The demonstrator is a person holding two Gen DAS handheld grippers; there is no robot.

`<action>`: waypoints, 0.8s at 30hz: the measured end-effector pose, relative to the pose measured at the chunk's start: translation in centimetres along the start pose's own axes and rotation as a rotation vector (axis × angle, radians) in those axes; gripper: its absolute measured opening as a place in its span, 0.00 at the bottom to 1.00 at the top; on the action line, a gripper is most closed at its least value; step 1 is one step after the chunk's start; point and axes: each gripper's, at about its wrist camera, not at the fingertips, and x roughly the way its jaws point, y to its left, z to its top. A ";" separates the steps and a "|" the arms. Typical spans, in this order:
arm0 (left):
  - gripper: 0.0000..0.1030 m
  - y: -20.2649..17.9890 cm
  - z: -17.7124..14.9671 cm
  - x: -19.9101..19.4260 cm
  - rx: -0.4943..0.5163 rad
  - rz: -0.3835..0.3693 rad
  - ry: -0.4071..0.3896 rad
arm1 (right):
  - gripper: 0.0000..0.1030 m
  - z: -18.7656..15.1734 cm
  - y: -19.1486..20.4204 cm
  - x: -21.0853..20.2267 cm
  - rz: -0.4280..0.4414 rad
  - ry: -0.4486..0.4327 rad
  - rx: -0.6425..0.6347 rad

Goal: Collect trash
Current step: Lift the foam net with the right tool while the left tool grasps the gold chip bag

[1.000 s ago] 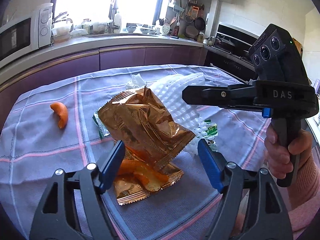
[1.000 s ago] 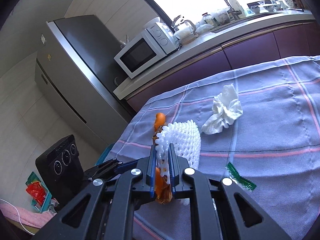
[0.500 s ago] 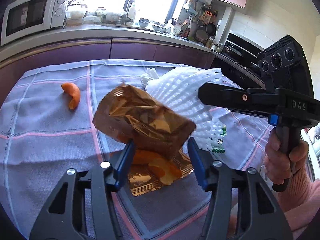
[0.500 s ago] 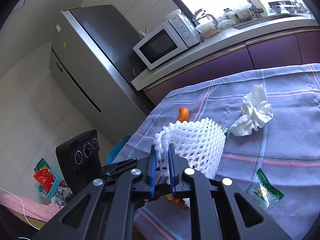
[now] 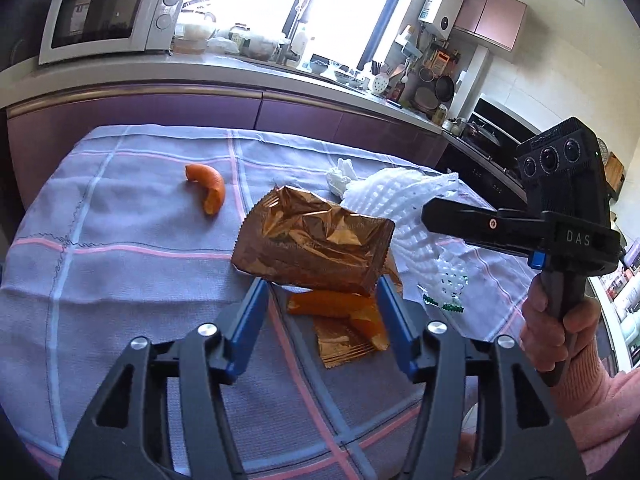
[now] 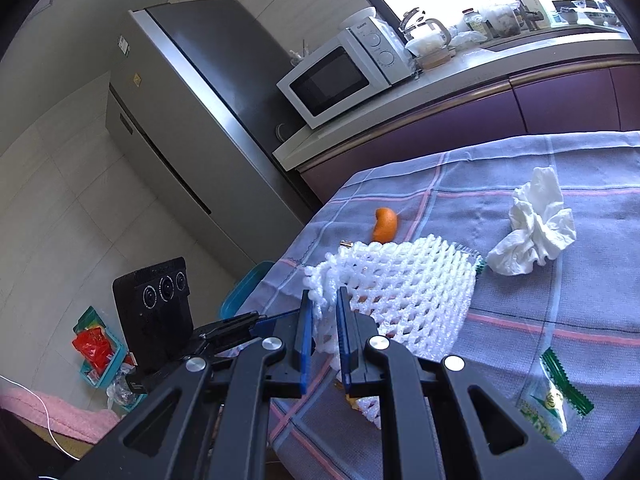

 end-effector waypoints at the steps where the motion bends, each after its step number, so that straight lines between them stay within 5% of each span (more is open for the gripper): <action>1: 0.57 0.1 0.1 -0.2 0.002 0.002 -0.003 | 0.10 0.0 0.2 0.3 0.008 0.008 -0.005; 10: 0.75 -0.2 -0.9 -0.5 0.038 0.049 0.010 | 0.10 -0.1 1.1 1.8 0.126 0.059 -0.014; 24: 0.76 4.5 -1.7 -1.2 -0.121 0.011 0.058 | 0.11 -0.4 0.4 1.7 0.140 0.077 0.017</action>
